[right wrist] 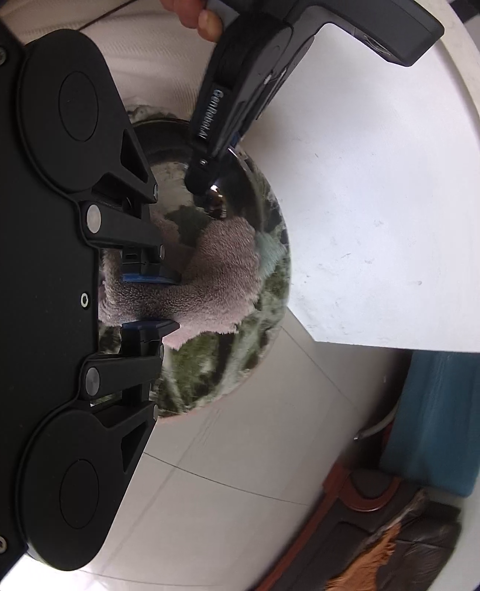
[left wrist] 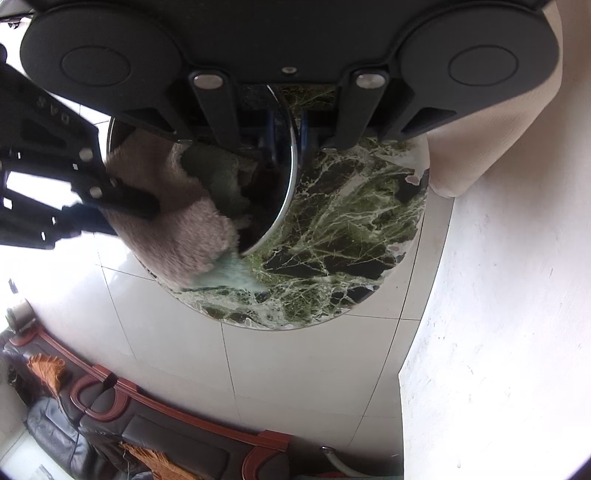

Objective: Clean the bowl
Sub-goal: 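Hold the bowl rim with the left gripper while the right gripper wipes near the rim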

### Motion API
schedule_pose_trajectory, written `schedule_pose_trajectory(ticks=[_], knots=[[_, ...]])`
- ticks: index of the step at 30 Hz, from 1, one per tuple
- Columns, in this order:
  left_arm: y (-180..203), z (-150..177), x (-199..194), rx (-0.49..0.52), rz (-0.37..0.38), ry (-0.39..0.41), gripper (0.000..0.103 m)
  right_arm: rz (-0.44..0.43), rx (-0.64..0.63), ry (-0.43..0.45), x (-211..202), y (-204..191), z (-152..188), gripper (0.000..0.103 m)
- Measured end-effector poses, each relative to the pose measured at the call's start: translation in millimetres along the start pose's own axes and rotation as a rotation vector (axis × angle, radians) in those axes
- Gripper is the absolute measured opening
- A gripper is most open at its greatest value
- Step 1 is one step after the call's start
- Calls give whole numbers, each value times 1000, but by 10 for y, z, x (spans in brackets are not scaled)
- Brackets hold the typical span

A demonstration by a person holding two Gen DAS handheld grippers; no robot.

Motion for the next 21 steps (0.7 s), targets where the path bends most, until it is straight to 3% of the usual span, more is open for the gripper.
schedule_pose_trajectory(ticks=[7,15,21], knots=[[14,16,4,-7,-6,4,12,-16,-34,11,184,-6,-162,20],[27,-3,-2,-3,-7,5,12,-7,103,-8,-41,47,210,20],[54,-12,-7,36,-13,2,13,16,23,1,-26,1,50,20]])
Point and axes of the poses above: each gripper's, at about its wrist camera, not at the fingertips, and x roughly the way its jaws point, y to its right, z to its underside, the point moved 3 cm from there along x, roughly the way its jaws point, and after that the axes turned 3 degrees about -z, right-handed, at the moved point
